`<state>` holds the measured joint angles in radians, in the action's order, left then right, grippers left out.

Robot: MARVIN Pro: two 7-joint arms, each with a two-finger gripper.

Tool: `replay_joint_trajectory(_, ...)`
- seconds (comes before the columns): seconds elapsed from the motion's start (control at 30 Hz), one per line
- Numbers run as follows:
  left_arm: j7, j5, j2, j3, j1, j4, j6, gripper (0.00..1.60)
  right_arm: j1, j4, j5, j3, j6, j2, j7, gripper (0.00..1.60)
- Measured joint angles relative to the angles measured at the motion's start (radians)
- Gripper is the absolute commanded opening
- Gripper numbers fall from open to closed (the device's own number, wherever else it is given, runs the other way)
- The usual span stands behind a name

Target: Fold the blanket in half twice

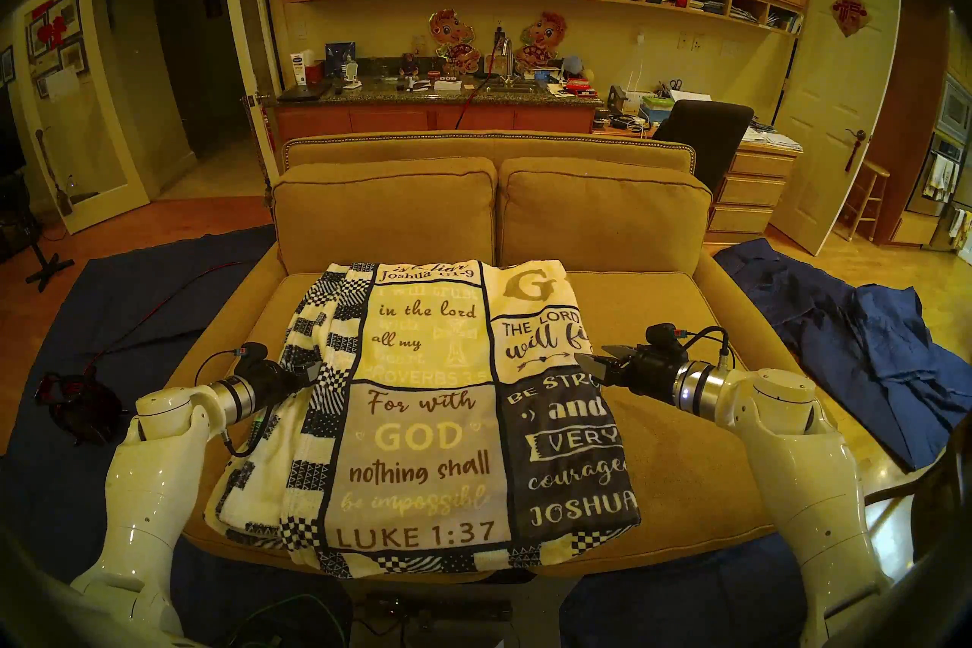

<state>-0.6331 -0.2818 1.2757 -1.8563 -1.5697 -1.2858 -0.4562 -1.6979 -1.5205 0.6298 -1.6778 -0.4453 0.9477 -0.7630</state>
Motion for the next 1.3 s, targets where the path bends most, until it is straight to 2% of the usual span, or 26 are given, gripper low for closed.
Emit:
replay_joint_trajectory(0.27, -0.002, -0.004, -0.007, -0.032, -0.053, -0.038, -0.018, 1.60, 0.012, 0.010, 0.000, 0.010, -0.001, 0.001, -0.001, 1.60)
replay_joint_trajectory(0.63, 0.000, -0.019, -0.005, -0.052, -0.072, -0.055, -0.016, 1.60, 0.021, 0.023, 0.000, 0.022, -0.002, 0.001, -0.005, 1.60)
replay_joint_trajectory(0.87, -0.008, -0.029, 0.011, -0.041, -0.062, -0.064, -0.025, 1.60, 0.024, 0.024, 0.000, 0.027, -0.002, 0.001, -0.006, 1.60)
replay_joint_trajectory(1.07, -0.003, -0.029, 0.017, -0.024, -0.034, -0.026, -0.036, 1.60, 0.024, 0.024, 0.001, 0.025, -0.003, 0.000, -0.006, 1.60)
replay_joint_trajectory(1.3, 0.006, -0.030, 0.027, -0.026, -0.019, -0.012, -0.004, 1.60, 0.024, 0.026, 0.002, 0.023, -0.003, -0.003, -0.008, 1.60)
